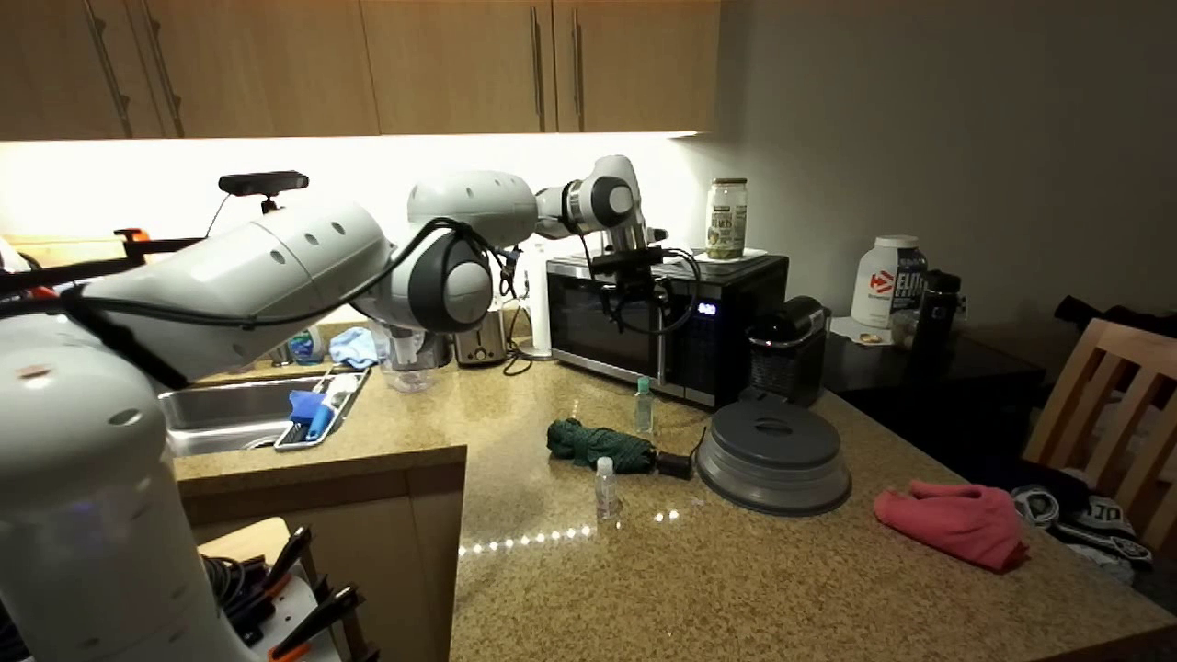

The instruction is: Open the microwave

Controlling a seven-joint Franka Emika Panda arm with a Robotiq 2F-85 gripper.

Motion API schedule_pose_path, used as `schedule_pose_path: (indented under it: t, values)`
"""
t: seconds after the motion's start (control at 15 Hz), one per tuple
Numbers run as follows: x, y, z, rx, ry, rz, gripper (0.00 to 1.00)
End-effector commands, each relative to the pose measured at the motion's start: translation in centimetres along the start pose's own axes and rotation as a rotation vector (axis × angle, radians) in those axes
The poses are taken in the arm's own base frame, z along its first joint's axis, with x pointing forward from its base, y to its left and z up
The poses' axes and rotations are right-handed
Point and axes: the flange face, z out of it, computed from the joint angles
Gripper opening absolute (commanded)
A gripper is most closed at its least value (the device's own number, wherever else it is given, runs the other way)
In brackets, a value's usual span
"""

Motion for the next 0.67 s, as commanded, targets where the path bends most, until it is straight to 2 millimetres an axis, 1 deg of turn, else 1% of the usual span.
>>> schedule_pose_path:
  t: [0.0,0.6]
  values:
    - [0.05,-0.05,-0.12,0.001,-0.001,0.0,1.0]
    - [0.12,-0.22,-0.1,0.001,-0.001,-0.001,1.0]
